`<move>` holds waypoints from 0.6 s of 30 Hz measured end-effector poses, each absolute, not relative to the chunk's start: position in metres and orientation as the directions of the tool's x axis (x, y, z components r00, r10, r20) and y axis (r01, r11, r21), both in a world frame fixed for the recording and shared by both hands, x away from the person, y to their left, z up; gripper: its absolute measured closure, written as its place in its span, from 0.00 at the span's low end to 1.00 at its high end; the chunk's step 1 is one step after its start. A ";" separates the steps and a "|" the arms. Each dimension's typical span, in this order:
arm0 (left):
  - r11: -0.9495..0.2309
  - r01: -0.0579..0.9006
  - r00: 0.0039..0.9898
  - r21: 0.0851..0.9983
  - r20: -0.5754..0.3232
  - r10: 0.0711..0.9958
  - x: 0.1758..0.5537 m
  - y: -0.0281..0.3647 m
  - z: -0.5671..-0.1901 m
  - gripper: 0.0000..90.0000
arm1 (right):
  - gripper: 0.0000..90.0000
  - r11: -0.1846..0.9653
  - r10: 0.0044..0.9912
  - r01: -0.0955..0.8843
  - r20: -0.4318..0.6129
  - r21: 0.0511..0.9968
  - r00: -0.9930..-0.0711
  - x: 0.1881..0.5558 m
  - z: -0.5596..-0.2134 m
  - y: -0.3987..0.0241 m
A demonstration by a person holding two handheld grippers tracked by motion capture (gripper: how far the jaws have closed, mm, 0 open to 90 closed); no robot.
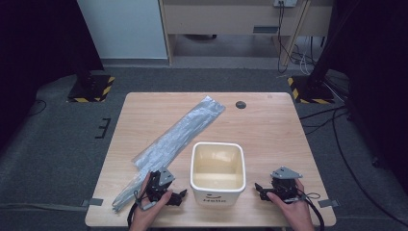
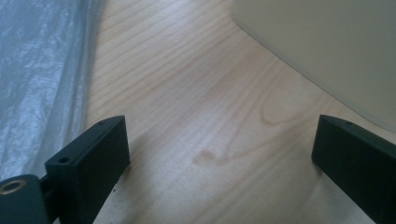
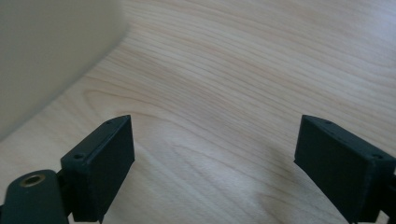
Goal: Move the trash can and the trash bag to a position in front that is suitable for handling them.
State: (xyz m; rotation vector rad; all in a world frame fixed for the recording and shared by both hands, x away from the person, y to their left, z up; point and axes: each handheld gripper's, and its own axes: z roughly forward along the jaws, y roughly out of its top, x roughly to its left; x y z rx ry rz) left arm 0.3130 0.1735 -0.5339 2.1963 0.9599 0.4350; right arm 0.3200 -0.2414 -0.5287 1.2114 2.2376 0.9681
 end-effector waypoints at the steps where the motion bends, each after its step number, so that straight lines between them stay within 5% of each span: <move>1: -0.488 0.508 0.671 0.709 0.030 0.741 0.310 0.174 -0.532 0.05 | 0.13 0.379 0.845 0.555 -0.032 0.740 -0.535 0.320 -0.529 -0.241; 18: -0.475 0.409 0.744 0.780 0.017 0.668 0.281 0.136 -0.509 0.16 | 0.27 0.429 0.694 0.403 -0.009 0.808 -0.720 0.300 -0.513 -0.219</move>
